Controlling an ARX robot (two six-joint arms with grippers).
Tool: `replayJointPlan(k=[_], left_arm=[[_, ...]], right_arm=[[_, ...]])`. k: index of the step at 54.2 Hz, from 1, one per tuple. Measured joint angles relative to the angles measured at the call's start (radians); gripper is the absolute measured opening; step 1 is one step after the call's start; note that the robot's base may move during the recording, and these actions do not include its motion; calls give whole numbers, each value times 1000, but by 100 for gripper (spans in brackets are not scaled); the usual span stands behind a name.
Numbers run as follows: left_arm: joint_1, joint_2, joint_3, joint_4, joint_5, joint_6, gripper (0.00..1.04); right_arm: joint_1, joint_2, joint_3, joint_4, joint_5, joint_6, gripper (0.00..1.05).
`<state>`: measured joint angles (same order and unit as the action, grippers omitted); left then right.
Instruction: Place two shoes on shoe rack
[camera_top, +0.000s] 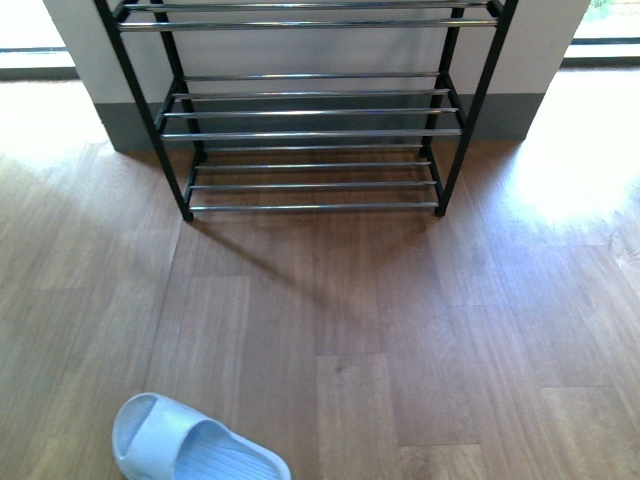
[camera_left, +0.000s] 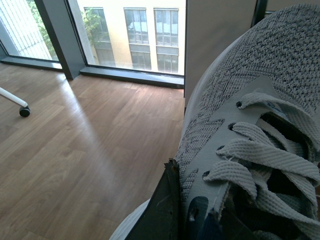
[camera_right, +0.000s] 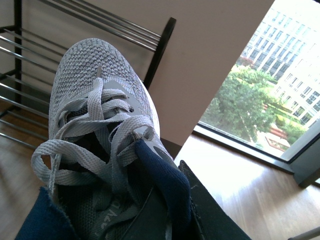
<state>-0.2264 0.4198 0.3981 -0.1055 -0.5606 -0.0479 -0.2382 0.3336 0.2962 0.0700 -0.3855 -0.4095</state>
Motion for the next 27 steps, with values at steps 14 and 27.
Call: replayJointPlan(k=[14, 27], left_arm=[[0, 0, 0, 0, 0, 0, 1], [0, 0, 0, 0, 0, 0, 1]], right_arm=[[0, 0, 0, 0, 0, 0, 1], [0, 0, 0, 0, 0, 0, 1]])
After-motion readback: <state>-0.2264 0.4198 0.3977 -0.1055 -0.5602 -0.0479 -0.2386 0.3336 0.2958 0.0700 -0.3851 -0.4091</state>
